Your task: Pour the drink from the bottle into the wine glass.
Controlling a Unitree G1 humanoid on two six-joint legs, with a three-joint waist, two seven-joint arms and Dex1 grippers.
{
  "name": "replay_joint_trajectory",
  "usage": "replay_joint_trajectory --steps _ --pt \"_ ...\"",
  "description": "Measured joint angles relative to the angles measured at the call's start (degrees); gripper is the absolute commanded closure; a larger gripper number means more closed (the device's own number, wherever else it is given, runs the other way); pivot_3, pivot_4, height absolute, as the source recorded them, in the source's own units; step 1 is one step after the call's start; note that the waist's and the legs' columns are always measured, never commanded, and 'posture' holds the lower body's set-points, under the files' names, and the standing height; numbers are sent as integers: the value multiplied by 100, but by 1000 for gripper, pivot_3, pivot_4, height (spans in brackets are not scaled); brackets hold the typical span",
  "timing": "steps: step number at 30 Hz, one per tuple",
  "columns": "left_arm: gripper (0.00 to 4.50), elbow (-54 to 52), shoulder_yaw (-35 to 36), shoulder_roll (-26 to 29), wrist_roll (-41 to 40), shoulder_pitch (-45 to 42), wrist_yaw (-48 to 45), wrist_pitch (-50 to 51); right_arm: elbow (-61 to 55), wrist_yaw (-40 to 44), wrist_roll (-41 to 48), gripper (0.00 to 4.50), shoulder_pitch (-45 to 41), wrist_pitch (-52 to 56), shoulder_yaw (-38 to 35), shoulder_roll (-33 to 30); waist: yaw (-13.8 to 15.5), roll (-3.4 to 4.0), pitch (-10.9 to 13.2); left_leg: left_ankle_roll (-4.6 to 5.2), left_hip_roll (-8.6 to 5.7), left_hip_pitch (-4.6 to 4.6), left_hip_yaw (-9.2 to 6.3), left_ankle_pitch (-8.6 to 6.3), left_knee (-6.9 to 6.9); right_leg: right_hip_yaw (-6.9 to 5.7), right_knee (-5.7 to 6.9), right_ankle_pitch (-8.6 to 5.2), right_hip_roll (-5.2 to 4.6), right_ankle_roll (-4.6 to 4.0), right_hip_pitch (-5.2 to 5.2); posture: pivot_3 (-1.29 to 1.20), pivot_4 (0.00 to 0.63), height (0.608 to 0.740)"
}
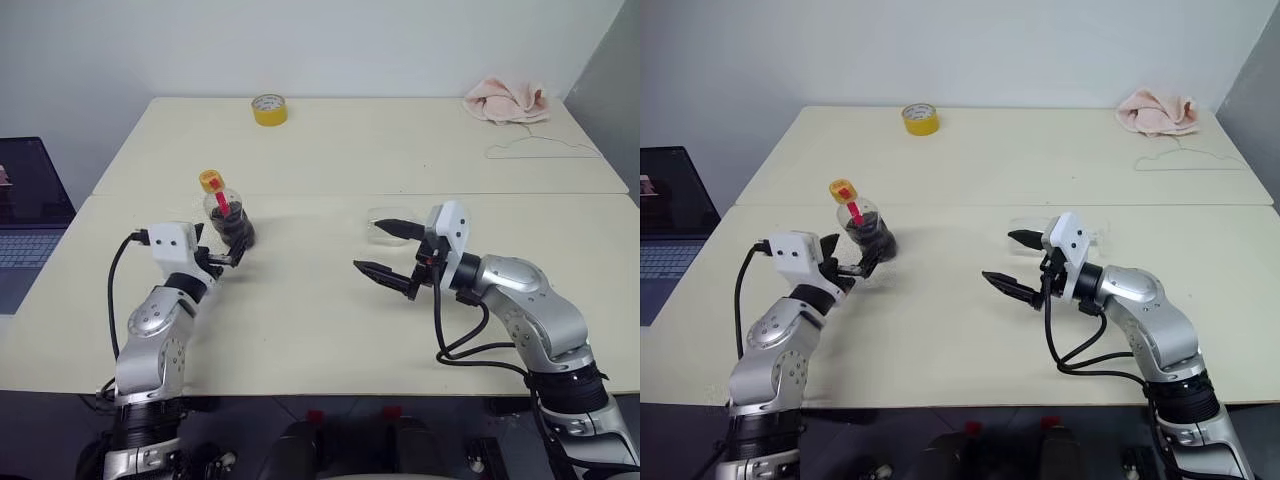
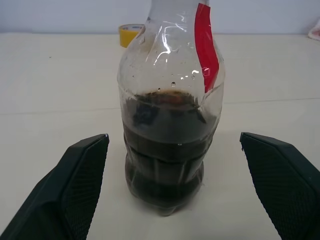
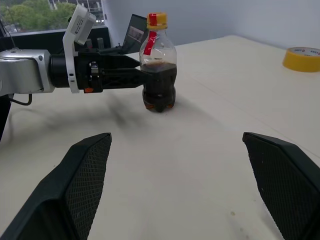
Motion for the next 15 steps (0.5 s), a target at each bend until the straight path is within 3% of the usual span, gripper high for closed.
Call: replay_joint_trajectory --steps 15 --pt "42 1435 -129 14 383 -980 -336 -867 -15 -216 -27 10 164 0 -18 -26 -4 -4 1 0 -1 -2 -2 0 0 -2 2 0 -1 0 -2 0 150 740"
